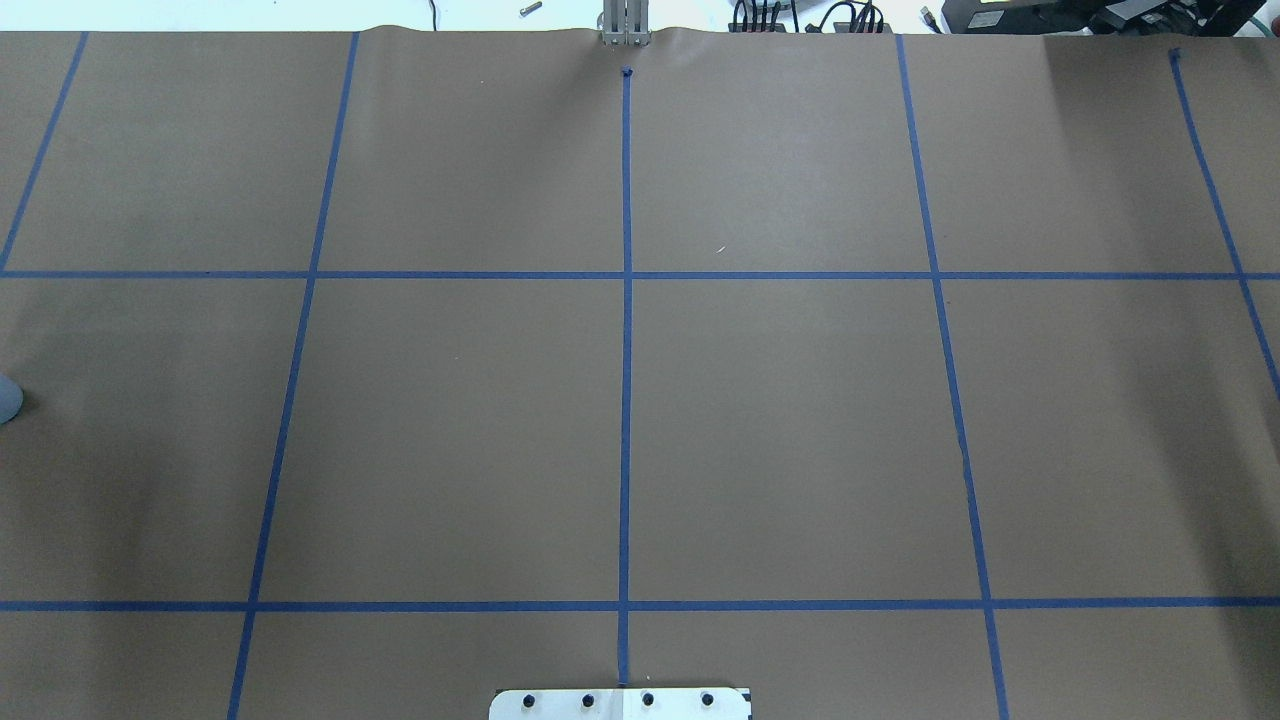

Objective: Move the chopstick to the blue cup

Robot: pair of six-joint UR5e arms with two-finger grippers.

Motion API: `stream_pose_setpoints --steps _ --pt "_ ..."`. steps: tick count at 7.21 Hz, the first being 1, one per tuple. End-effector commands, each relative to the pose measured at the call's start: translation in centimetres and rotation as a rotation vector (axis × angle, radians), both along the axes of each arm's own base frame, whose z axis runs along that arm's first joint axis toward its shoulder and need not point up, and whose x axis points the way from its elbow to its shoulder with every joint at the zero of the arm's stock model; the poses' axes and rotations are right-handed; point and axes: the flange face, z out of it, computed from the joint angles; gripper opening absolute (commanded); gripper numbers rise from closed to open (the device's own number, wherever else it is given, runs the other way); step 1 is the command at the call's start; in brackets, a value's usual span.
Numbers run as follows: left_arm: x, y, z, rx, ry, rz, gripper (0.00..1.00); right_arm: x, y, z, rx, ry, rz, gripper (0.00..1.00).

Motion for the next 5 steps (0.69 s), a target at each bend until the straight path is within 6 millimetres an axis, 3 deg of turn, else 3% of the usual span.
stream_pose_setpoints --steps 1,2,3,5 --pt "0.7 -0.1 -0.7 0.034 0.01 0.016 0.0 0.0 0.0 0.0 0.0 0.0 0.0 1.0" --pt "0.9 -0.6 -2.6 0.05 0.029 0.018 0.0 0.0 0.0 0.2 -0.005 0.0 0.0 1.0" --pt "1.7 -1.9 -6.0 0.047 0.087 0.05 0.0 0.0 -0.1 0.2 -0.003 0.0 0.0 1.0" --pt "3.0 -6.1 -16.8 0.018 0.12 0.032 0.0 0.0 -0.1 0.7 -0.008 0.0 0.0 1.0"
